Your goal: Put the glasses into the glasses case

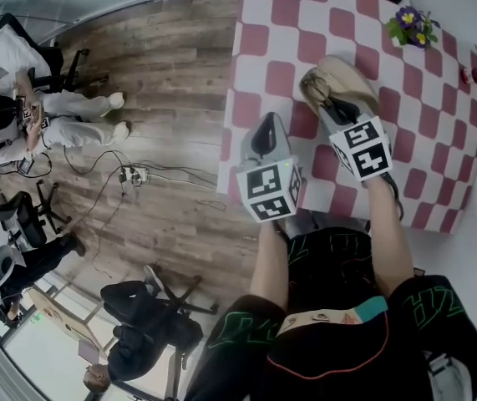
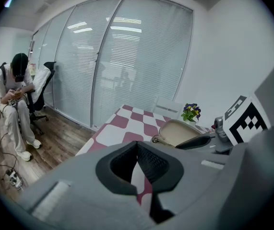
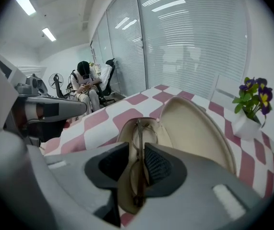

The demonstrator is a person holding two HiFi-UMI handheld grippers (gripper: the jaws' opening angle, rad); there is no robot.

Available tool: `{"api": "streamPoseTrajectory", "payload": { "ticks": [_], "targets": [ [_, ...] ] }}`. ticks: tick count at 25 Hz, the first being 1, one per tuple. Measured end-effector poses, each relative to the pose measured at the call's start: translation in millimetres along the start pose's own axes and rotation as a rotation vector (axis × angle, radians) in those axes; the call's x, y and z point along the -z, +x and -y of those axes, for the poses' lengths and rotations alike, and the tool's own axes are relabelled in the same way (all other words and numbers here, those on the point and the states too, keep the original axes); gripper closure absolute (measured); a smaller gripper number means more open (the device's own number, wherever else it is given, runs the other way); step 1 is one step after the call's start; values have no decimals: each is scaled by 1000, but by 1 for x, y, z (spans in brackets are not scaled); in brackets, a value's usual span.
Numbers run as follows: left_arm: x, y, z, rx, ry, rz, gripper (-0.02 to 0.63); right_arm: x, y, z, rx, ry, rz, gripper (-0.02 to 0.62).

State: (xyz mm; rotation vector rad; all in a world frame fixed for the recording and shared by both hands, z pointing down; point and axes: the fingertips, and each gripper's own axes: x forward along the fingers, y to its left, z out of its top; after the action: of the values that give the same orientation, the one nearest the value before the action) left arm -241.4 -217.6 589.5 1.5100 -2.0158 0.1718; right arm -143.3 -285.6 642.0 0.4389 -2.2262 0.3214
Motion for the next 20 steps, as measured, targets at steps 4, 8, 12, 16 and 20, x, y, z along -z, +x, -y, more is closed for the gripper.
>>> {"api": "streamPoseTrajectory", "payload": {
  "ticks": [4,8,12,16,20],
  "targets": [
    [-6,-11,4,1,-6,9,597,-13,-15,2,20,-10,49,486],
    [-3,-14,10,1,-9,22,597,-17,-23,6,40,-19,95,486],
    [-8,-25,13,4,-9,35,597,-20,-35,9,60,-18,119,486],
    [-11,-31,19,3,2,48,597,-21,-46,15,83,-7,148,486],
    [-15,-35,31,17,14,75,597,-25,-58,19,88,0,196,486]
  ]
}}
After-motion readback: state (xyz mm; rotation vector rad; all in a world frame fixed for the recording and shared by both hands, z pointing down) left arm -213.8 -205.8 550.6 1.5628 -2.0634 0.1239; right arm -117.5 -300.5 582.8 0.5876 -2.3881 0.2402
